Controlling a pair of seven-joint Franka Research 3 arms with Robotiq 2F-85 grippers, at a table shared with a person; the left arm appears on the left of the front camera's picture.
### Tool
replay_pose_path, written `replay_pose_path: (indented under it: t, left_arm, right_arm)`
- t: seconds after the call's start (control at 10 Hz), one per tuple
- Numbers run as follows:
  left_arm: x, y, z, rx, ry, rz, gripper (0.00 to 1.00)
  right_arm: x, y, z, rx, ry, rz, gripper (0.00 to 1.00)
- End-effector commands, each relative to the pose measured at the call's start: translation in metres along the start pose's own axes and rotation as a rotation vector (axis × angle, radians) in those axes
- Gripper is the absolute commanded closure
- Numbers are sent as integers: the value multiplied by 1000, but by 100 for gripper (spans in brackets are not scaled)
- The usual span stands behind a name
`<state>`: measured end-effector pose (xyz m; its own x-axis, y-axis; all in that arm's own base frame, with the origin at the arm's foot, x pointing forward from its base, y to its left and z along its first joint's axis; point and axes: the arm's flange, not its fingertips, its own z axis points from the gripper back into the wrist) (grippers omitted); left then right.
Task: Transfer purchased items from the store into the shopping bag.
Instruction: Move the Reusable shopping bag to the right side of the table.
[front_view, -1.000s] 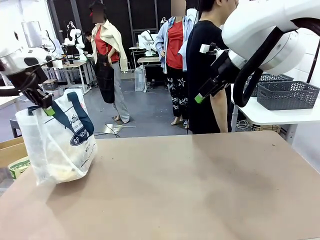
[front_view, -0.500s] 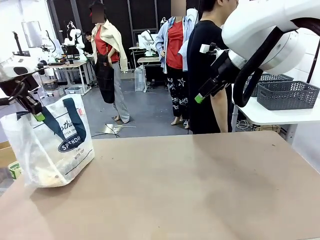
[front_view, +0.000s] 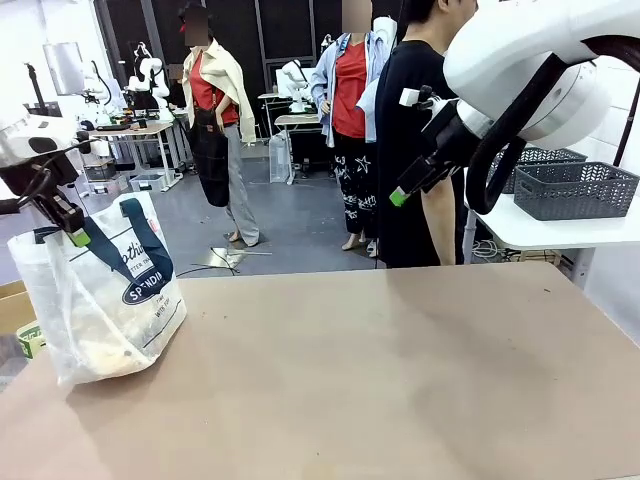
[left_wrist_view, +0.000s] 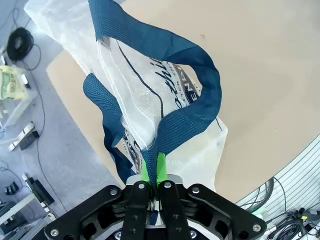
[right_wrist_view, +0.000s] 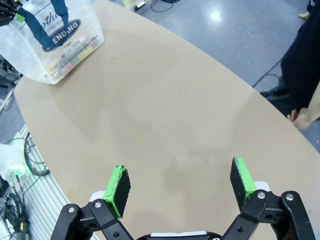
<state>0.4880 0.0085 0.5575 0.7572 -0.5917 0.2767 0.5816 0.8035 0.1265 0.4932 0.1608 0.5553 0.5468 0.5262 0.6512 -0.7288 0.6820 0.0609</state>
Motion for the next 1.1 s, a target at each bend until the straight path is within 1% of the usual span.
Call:
replay_pose_path:
  t: [0.0,0.1,0.5,0.6,1.0]
  left_arm:
    - [1,2,4,10,-12,2,100]
    - [0,0,0,0,0,0,88]
    - [5,-3,4,7,8,-14,10]
    - [4,-5,7,7,3,-15,0]
    - [6,-12,14,11,-3,-14,0]
  right_arm:
    - [1,1,0,-6,12,-6,0]
    - [1,1,0,-6,12,-6,0]
    - [1,1,0,-6,12,-6,0]
    - [1,1,0,-6,12,-6,0]
    - [1,1,0,-6,12,-6,0]
